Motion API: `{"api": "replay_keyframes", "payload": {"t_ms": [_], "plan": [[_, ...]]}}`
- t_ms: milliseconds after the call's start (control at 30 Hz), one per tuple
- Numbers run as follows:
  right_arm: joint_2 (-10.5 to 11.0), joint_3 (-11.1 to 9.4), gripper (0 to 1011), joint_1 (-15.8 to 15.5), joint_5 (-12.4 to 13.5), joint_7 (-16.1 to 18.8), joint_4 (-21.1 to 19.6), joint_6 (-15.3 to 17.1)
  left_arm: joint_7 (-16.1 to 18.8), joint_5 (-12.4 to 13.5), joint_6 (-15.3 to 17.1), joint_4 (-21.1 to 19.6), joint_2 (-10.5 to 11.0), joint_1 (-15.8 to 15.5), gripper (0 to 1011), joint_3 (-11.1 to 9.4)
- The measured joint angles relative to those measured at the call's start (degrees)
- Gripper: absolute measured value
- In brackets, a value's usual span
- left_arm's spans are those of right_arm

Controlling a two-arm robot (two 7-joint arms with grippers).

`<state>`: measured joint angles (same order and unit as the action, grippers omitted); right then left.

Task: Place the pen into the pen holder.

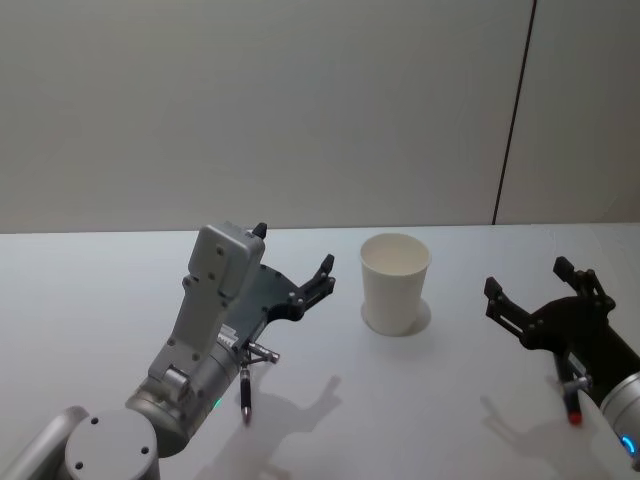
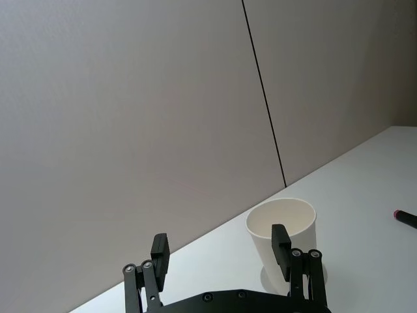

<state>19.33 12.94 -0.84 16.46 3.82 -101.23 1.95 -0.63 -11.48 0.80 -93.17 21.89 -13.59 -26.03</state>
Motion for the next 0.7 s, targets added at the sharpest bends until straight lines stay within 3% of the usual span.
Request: {"api": "replay_keyframes", "payload": {"t_ms": [433,700], "plan": [[0.04,-0.11,1001,0.01,0.16,0.06,0.00,0.07,0.00,0.00,0.00,0.00,0.00,0.00,1003,0.00],[0.50,-1.05,1001,0.27,2.76,0.43,-0.22,2.16,0.00,0.00,0.00,0.00,0.00,0.00,1003,0.00]]}}
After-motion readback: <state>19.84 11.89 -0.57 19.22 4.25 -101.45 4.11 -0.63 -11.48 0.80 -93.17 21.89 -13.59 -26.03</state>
